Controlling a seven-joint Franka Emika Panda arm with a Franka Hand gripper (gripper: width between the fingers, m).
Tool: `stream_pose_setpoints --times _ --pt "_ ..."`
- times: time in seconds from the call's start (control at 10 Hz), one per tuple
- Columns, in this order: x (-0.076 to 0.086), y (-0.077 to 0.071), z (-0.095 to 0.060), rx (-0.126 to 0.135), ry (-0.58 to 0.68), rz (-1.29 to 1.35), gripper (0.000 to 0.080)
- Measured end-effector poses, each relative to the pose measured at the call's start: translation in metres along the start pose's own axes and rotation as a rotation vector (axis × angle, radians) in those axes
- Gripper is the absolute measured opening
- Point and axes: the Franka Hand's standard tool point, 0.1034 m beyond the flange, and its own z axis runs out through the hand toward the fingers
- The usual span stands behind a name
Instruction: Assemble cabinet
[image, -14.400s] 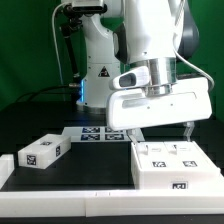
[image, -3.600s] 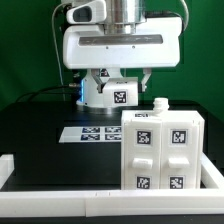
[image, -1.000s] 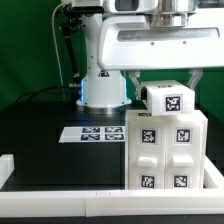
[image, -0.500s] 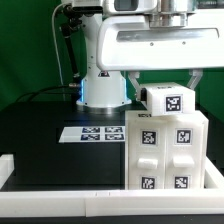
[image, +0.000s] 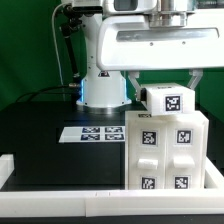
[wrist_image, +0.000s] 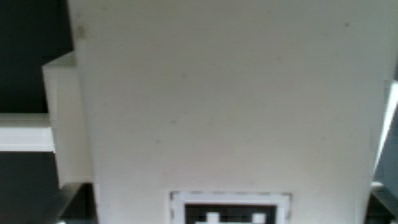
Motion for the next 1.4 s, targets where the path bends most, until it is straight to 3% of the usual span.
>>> stream_pose_setpoints --times 0.2,0.6,1.0,1.4 --pt "0.000 0.000 0.000 0.003 0.000 0.069 0.0557" --pt "-0.001 -0.003 0.001 0.016 0.032 0.444 0.0557" --pt "-0.003 -0.013 0.001 0.065 0.062 0.865 0.0557" --pt "-0.003 -0.015 0.002 0.128 0.015 1.271 0.0557"
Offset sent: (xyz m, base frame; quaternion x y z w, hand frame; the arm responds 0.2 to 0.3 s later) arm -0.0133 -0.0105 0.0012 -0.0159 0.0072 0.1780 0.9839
